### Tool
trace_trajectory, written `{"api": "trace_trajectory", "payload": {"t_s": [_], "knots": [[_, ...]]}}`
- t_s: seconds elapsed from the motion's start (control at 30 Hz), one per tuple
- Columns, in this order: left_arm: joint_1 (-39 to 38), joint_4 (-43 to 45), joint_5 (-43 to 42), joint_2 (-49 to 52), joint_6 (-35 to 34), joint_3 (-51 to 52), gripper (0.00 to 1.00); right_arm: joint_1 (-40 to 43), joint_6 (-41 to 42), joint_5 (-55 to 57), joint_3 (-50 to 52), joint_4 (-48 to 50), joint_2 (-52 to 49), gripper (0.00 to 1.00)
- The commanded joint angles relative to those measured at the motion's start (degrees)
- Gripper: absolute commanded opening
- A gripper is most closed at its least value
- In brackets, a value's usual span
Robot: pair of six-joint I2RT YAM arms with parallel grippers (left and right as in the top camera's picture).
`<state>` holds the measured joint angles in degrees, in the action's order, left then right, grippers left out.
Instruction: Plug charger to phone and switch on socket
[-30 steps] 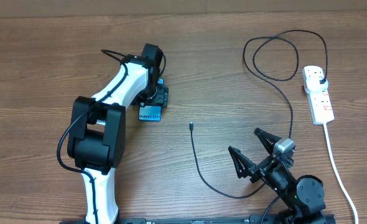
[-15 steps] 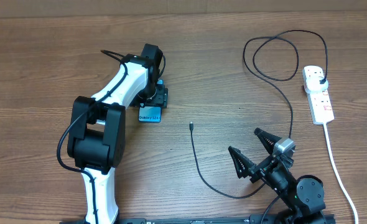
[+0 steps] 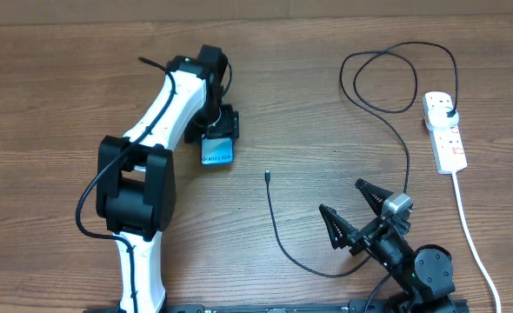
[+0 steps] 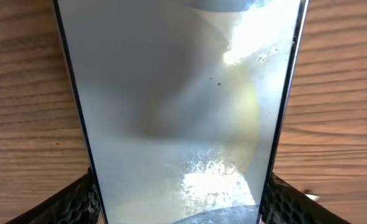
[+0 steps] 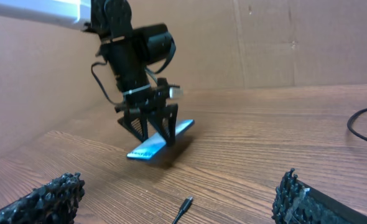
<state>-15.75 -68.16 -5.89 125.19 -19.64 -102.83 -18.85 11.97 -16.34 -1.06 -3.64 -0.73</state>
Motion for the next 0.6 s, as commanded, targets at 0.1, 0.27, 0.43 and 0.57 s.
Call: {"api": "trace_trajectory", "payload": {"t_s": [0.1,0.27,0.43,0.57], "knots": [[-0.7,-1.51,-2.14,0.15,-3.96,-3.96,0.04,-0.17,14.99,-8.72,0.59,0.59,0.57,1.0],[-1.16,-1.86,-3.69,0.15,-6.62,-3.96,0.04,-0.17,33.62,-14.86,0.59,2.14,0.57,1.0],[-1.18,-2.08,-6.21,0.15,-9.25,-3.96,0.04,-0.17,33.07,-14.56,0.59,2.32,0.55,1.0],[-1.2,-1.36,-11.63,0.15,-12.7,-3.96,0.04,-0.22,32.76,-10.73,0.59,1.86,-2.12,0.92]]}}
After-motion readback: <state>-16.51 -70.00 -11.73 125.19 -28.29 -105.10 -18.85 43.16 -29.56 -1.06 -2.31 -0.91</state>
